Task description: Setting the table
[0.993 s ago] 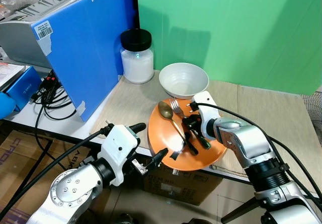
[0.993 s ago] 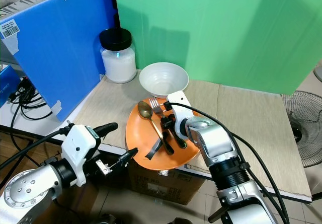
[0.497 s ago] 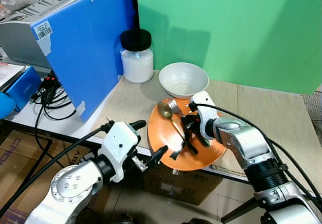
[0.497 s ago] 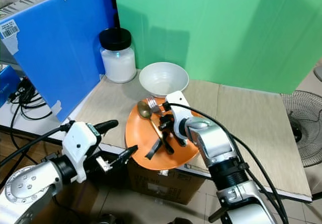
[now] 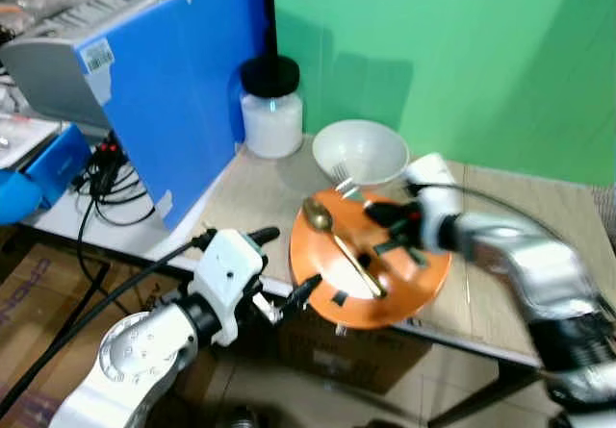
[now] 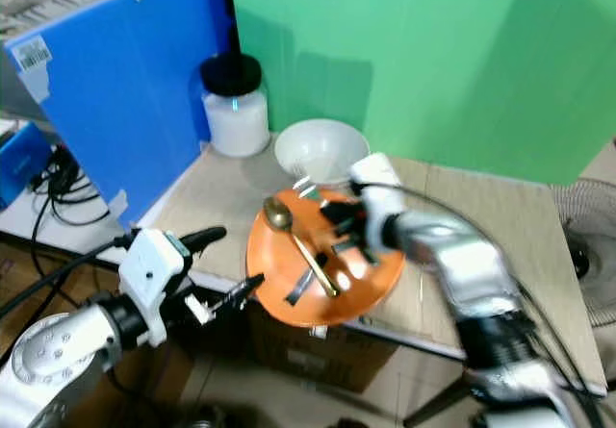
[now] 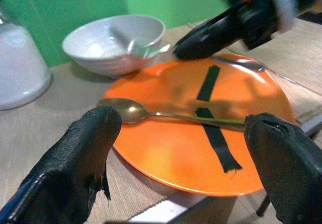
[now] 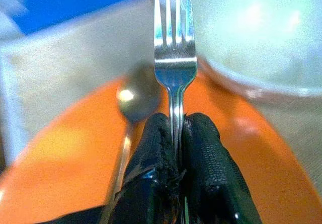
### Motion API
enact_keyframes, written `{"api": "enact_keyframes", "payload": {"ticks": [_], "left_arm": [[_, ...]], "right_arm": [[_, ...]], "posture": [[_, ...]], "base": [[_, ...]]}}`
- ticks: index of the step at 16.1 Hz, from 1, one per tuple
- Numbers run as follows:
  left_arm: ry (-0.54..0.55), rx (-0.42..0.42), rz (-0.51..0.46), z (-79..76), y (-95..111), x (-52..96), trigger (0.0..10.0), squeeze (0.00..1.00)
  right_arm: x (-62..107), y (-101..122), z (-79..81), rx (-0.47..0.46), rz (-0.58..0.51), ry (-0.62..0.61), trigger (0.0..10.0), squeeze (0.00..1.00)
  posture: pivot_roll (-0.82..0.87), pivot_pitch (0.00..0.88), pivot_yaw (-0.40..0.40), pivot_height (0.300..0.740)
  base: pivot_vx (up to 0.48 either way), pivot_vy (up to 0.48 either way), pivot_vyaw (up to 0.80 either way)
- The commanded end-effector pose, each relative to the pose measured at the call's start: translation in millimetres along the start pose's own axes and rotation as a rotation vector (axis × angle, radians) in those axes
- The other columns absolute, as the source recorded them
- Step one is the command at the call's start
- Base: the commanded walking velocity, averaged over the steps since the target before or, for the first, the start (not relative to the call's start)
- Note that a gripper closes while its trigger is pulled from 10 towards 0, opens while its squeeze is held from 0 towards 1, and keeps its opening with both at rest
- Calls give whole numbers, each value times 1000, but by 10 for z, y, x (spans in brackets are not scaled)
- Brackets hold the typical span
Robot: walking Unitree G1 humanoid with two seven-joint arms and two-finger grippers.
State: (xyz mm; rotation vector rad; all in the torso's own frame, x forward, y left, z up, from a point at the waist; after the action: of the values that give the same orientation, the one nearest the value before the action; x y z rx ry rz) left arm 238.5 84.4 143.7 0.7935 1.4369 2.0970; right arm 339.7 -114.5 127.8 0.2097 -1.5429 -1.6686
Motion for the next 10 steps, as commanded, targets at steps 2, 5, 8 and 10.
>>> {"api": "enact_keyframes", "payload": {"ticks": [2, 5, 8, 10], "left_arm": [[57, 14, -24, 37, 40, 22, 10000, 0], [212, 32, -21, 184, 21, 15, 10000, 0], [372, 28, -13, 388, -6, 12, 10000, 0], [405, 38, -17, 428, 5, 27, 10000, 0]], "right_arm": [[254, 215, 225, -16, -143, 136, 10000, 0], [426, 169, 271, -89, -207, 119, 10000, 0], [378, 193, 259, -107, -286, 1, 10000, 0], [225, 93, 342, -22, -213, -37, 10000, 0]], "posture": [[-45, 5, 35, 740], [-52, 0, 43, 740], [-62, 0, 53, 740], [-69, 0, 62, 740]], "base": [[0, 0, 0], [0, 0, 0], [0, 0, 0], [0, 0, 0]]}}
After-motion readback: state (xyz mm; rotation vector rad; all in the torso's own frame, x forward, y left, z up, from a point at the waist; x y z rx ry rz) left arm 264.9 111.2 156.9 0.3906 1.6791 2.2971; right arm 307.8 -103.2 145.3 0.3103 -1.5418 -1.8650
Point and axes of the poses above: a point about 5 cm out from each wrist's last joint towards the gripper, its own x axis pointing back from the gripper into the wrist, its own y axis along the axis of the wrist's last joint, z = x × y, the point moved 6 cm from there along -x, pointing out of the wrist towards the gripper, and after that the axes turned 9 degrees about -x, right-handed, at the moved point
